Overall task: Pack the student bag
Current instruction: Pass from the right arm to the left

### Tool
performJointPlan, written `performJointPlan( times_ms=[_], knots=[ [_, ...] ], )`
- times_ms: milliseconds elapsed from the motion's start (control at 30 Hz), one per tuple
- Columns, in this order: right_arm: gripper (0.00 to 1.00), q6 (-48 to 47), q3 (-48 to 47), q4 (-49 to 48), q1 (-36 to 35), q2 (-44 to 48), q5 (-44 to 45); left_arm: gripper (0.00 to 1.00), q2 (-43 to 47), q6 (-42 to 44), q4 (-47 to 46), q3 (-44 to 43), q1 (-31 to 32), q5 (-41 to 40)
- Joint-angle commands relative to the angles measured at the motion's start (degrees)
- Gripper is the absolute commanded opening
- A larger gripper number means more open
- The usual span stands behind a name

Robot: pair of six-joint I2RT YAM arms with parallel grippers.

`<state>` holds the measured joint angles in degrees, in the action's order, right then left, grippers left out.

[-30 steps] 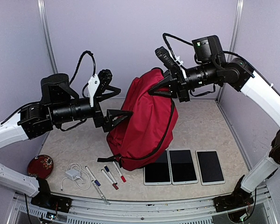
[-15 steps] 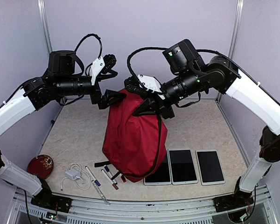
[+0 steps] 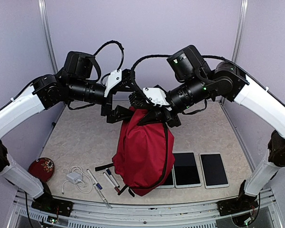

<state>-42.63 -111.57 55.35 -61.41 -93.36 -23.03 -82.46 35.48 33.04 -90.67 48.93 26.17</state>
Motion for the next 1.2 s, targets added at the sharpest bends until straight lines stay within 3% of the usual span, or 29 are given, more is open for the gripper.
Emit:
performJointPlan(
  times_ms=[0,67,133,267,433,533,733,967,1167],
  knots=[
    [0.00,-3.4,4.0,-18.8,-0.3,6.2,0.6,0.86,-2.6,1.4,1.1,0.7,2.8,5.0],
    [0.00,-2.9,5.6,-21.0,-0.2,7.2,1.5,0.76,-2.8,1.9,0.0,0.5,4.2,4.3],
    [0.00,-1.1,6.1,-23.0,0.1,7.7,3.9,0.74,-1.8,-0.1,-2.7,1.4,4.8,2.0],
    [0.00,5.1,5.6,-24.9,3.1,8.5,6.6,0.79,6.8,-7.1,-16.2,10.0,1.7,-0.4],
    [0.00,12.2,8.9,-31.6,8.7,12.8,-1.0,0.91,18.2,-16.6,-31.6,20.2,-1.6,-6.8],
    [0.00,21.2,7.0,-34.7,11.7,13.0,-1.5,0.98,22.1,-20.6,-30.7,21.8,-3.2,-5.0],
    [0.00,29.7,9.8,-41.6,11.8,13.9,0.5,0.99,23.2,-32.9,-30.0,26.5,-2.9,-5.6],
    [0.00,31.7,14.8,-46.5,11.8,14.7,-0.9,0.99,20.7,-32.8,-34.6,34.1,-2.9,-7.3],
    [0.00,33.9,15.3,-47.0,11.8,11.8,-5.3,0.99,15.3,-33.4,-36.7,32.1,-0.6,-9.6]
  ],
)
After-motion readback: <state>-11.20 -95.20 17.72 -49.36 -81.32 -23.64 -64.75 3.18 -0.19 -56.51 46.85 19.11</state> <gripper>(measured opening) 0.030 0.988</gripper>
